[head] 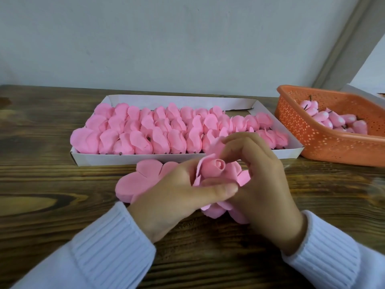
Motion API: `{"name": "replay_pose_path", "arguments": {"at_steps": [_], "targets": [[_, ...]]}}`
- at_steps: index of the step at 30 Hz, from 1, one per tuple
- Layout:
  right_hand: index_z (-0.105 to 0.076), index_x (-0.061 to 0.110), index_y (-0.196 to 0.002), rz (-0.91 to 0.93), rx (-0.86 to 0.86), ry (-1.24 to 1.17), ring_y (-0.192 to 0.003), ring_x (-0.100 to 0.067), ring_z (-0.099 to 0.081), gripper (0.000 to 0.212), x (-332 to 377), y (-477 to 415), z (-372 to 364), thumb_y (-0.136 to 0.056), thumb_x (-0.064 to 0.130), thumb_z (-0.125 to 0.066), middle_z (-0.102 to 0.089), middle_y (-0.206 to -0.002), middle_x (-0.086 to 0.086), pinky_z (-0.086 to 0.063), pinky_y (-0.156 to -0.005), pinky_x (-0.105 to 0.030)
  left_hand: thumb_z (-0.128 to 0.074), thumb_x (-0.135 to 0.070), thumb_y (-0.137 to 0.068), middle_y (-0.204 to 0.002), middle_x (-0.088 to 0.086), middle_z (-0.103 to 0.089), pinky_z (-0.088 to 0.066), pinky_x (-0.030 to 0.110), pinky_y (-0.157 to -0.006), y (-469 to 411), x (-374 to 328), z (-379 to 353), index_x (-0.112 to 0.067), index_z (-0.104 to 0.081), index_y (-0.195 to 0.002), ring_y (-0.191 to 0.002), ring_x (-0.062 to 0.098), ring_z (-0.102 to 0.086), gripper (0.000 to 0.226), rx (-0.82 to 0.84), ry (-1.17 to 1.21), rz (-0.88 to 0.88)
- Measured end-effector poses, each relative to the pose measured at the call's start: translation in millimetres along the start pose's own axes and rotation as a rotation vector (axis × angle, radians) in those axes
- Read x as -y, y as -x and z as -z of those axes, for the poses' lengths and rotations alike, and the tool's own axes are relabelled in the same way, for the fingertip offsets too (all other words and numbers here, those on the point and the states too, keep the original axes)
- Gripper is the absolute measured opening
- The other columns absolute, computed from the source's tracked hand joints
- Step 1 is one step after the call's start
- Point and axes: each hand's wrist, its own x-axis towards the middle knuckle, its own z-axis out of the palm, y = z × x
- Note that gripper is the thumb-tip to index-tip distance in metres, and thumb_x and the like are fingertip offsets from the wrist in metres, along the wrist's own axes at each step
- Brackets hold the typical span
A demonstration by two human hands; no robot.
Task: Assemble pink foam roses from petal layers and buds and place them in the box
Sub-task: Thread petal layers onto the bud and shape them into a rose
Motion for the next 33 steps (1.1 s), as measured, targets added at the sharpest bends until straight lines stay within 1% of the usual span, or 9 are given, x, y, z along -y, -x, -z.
{"name": "replay_pose_path", "arguments": {"at_steps": [2,6,12,17,22,25,27,30,33], "targets": [[-0.065,0.011,-0.078,0.004,-0.017,0.019,-0.095,0.004,-0.055,0.024,0,0,-1,-0.066,0.023,-0.083,-0.059,-0.1,-0.003,-0.039,-0.079,-0.006,-0.067,-0.016,-0.079,-0.078,0.013,-0.067,-0.052,0.027,-0.072,-1,1,-2,-0.022,-0.068,-0.104,-0.082,0.015,-0.067,0.025,0.003,-0.047,-0.017],[-0.071,0.01,-0.082,0.051,0.007,0.05,-0.095,0.0,-0.056,0.015,-2,3,-2,-0.072,0.013,-0.082,-0.059,-0.106,-0.005,-0.041,-0.083,-0.009,-0.059,-0.023,-0.086,-0.098,0.021,-0.069,-0.053,0.045,-0.086,-1,1,-4,-0.026,-0.069,-0.108,-0.09,0.023,-0.068,0.025,-0.023,-0.035,-0.016],[-0.065,0.02,-0.102,0.092,0.114,0.003,-0.123,-0.02,-0.049,0.025,-3,-1,6,-0.078,0.026,-0.068,-0.053,-0.126,-0.005,-0.038,-0.102,-0.028,-0.066,-0.028,-0.082,-0.09,0.03,-0.067,-0.055,0.039,-0.078,0,-2,-4,-0.016,-0.076,-0.082,-0.084,0.032,-0.064,0.016,-0.11,0.165,0.04],[-0.051,0.023,-0.122,-0.272,0.05,-0.44,-0.105,-0.009,-0.062,0.043,-7,-5,5,-0.083,0.012,-0.066,-0.065,-0.11,0.002,-0.048,-0.092,-0.03,-0.061,-0.03,-0.076,-0.081,0.008,-0.07,-0.053,0.028,-0.07,0,-2,-3,-0.024,-0.076,-0.078,-0.079,0.02,-0.064,0.017,-0.069,0.167,0.042],[-0.071,0.012,-0.083,-0.376,0.068,-0.38,-0.072,-0.015,-0.063,0.009,-16,-8,8,-0.087,0.005,-0.068,-0.07,-0.077,-0.002,-0.05,-0.064,-0.035,-0.057,-0.027,-0.094,-0.088,0.006,-0.071,-0.054,0.029,-0.076,1,1,-5,-0.014,-0.069,-0.1,-0.084,0.017,-0.066,0.019,-0.005,0.144,0.051],[-0.067,0.008,-0.078,-0.356,0.014,-0.403,-0.073,-0.026,-0.063,0.007,-15,-7,9,-0.083,0.011,-0.068,-0.067,-0.077,-0.01,-0.054,-0.07,-0.048,-0.06,-0.037,-0.088,-0.079,0.007,-0.07,-0.055,0.027,-0.068,0,1,-6,-0.019,-0.073,-0.087,-0.073,0.017,-0.065,0.022,-0.068,0.174,0.044],[-0.066,0.008,-0.079,-0.332,0.0,-0.419,-0.077,-0.033,-0.064,0.007,-13,-7,10,-0.082,0.014,-0.065,-0.067,-0.078,-0.011,-0.054,-0.074,-0.054,-0.059,-0.04,-0.084,-0.09,0.016,-0.072,-0.056,0.032,-0.075,0,2,-4,-0.021,-0.076,-0.09,-0.082,0.021,-0.068,0.027,-0.089,0.181,0.04],[-0.066,0.012,-0.081,-0.246,0.031,-0.349,-0.08,-0.023,-0.066,0.002,-11,-7,10,-0.083,0.013,-0.065,-0.068,-0.08,-0.004,-0.054,-0.076,-0.051,-0.057,-0.042,-0.086,-0.111,0.03,-0.062,-0.051,0.049,-0.088,-2,4,-2,-0.019,-0.073,-0.102,-0.096,0.037,-0.064,0.033,-0.109,0.162,0.031],[-0.065,0.018,-0.081,-0.175,0.026,-0.283,-0.079,-0.016,-0.065,0.004,-10,-5,10,-0.083,0.014,-0.067,-0.068,-0.079,0.005,-0.054,-0.074,-0.046,-0.052,-0.041,-0.089,-0.113,0.021,-0.067,-0.053,0.045,-0.092,-3,8,0,-0.02,-0.07,-0.107,-0.105,0.036,-0.065,0.033,-0.067,0.069,0.01]]}}
